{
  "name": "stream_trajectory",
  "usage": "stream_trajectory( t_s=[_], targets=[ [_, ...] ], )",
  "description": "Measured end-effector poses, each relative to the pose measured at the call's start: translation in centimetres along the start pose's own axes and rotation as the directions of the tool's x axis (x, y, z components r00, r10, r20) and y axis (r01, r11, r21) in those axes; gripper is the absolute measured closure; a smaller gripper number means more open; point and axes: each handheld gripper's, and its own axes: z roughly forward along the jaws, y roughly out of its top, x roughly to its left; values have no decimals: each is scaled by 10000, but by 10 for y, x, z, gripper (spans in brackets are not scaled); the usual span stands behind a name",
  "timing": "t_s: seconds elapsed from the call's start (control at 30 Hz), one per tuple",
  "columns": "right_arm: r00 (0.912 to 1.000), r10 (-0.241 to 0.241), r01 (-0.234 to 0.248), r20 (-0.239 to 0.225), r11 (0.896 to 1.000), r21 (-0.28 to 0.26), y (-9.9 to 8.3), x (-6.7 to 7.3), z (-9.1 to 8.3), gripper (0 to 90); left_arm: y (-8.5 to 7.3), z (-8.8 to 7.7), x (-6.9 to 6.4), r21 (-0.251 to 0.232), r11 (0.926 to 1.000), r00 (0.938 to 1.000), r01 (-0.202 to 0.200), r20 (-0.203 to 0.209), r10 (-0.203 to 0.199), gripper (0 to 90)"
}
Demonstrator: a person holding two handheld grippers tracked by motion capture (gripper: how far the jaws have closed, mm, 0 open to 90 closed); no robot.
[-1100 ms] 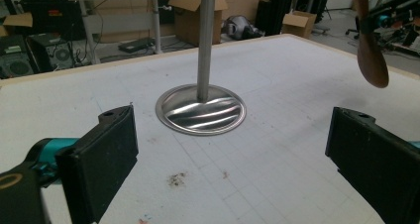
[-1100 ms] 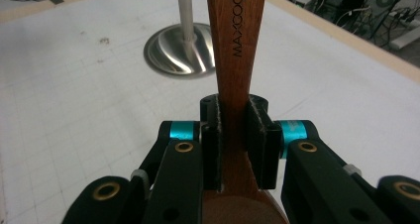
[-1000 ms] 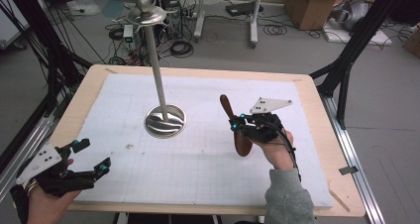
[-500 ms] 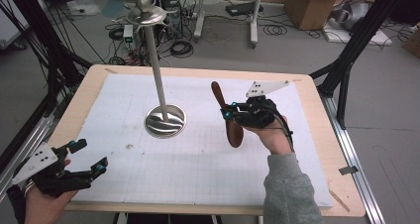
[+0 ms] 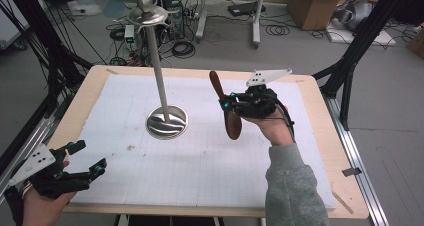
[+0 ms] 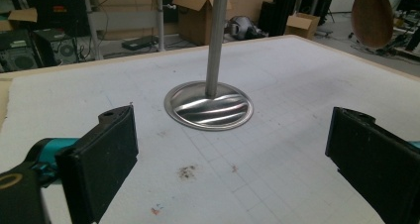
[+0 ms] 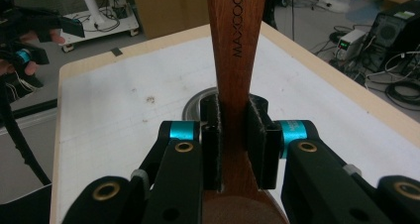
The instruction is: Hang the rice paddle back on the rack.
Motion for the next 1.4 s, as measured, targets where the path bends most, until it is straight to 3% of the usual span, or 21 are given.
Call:
stream_trajectory(
  t_s=[0.9, 1.2, 1.4],
  targets=[
    [9989, -463, 465, 69, 9979, -455, 58, 2, 14, 782, 2, -18, 16, -405, 9985, 9989, 378, -245, -388, 65],
    [9999, -173, 173, 14, 9962, -859, 70, 0, 20, 782, 1, -17, 16, -382, 9985, 9989, 397, -228, -406, 65],
    [9995, -304, 304, 12, 9948, -975, 83, 5, 23, 782, 1, -17, 15, -360, 9987, 9991, 374, -201, -381, 65]
  ],
)
